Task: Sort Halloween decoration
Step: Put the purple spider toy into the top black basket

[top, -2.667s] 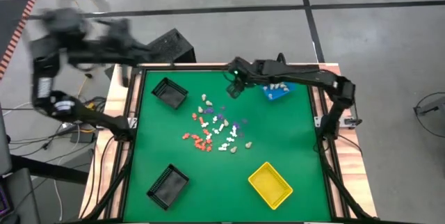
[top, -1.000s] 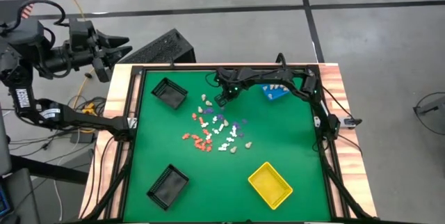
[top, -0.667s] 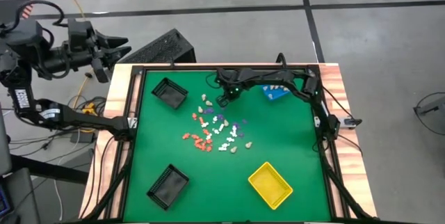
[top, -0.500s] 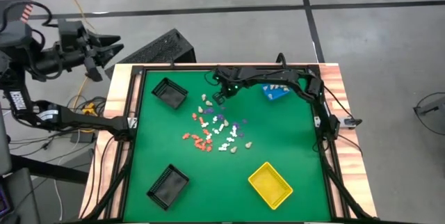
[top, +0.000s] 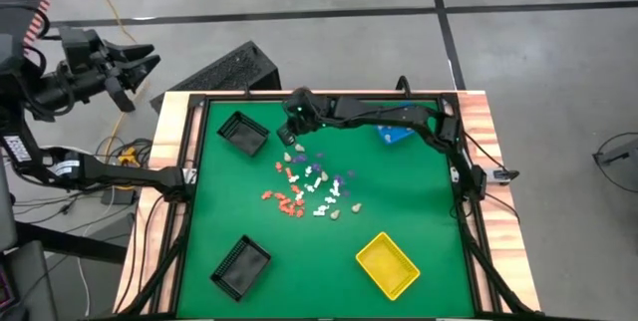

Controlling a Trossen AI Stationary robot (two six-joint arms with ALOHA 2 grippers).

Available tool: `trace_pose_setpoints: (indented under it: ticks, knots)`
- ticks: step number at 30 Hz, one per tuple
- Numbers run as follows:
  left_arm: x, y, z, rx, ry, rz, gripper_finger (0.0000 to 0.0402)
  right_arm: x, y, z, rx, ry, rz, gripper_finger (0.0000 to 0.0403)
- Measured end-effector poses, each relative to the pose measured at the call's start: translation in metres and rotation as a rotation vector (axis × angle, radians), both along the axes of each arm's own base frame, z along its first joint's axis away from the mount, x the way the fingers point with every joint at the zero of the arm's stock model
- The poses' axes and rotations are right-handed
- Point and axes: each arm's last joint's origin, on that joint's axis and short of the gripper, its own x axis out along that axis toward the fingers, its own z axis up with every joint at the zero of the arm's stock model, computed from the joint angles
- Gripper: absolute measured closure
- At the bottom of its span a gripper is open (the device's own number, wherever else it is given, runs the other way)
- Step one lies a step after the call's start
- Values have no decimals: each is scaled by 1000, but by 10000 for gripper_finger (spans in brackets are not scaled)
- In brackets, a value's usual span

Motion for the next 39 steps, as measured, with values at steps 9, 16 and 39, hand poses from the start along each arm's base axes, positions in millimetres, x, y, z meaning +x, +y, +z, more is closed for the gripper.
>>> trace_pose_setpoints:
  ticks: [9,16,39]
  knots:
    - [0,0,0,0,0,0,248,6,-4,11,-66,-113,17,389]
    - [-1,0,0,5,3,15,248,22,-11,8,-86,-177,39,389]
    - [-1,0,-5,-16,54,26,248,83,-15,-60,-1,-74,187,384]
